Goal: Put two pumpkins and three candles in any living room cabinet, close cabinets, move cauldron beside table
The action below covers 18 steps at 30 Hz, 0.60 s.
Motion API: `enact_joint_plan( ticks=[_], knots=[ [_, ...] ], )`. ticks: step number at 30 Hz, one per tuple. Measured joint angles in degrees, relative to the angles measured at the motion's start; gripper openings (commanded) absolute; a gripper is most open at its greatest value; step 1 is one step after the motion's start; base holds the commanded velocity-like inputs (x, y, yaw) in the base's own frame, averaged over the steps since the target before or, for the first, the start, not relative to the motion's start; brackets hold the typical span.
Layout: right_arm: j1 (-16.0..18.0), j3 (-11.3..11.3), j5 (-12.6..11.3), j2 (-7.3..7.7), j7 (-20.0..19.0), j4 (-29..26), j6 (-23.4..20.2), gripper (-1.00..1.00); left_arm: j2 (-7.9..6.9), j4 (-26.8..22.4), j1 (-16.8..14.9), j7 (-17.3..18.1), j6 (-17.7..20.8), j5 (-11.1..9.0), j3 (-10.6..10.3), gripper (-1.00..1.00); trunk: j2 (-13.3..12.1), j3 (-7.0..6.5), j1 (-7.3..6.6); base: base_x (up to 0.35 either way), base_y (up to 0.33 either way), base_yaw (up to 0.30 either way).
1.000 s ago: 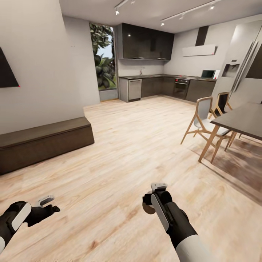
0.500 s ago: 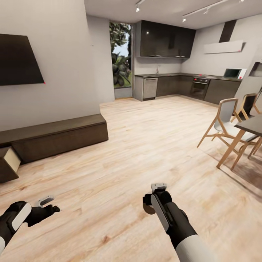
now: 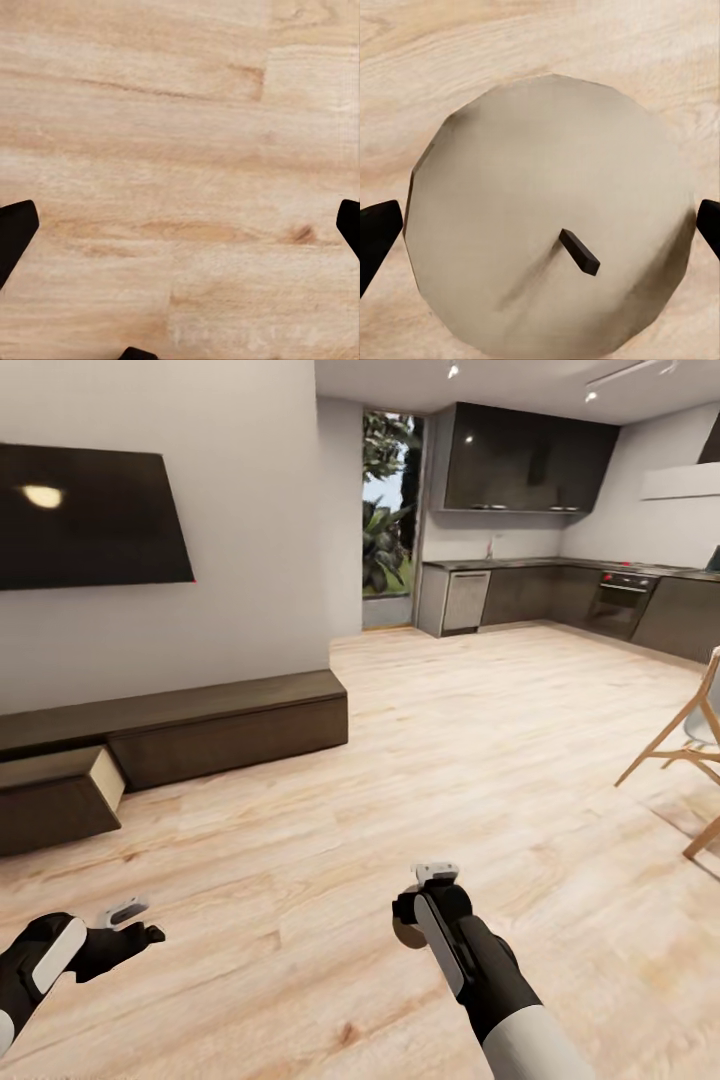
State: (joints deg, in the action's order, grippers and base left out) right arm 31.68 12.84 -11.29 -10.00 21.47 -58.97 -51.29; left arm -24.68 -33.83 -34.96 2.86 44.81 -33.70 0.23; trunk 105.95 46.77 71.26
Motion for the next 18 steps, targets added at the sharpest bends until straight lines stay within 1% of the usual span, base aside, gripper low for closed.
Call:
enact_joint_plan(
  ticks=[18],
  knots=[
    [0.00,0.06,0.01,0.00,0.00,-0.12,0.03,-1.00,0.00,0.00,0.00,0.00,0.00,0.00,0.00,1.00,0.00,0.94,0.00,0.168,0.290,0.243]
  ],
)
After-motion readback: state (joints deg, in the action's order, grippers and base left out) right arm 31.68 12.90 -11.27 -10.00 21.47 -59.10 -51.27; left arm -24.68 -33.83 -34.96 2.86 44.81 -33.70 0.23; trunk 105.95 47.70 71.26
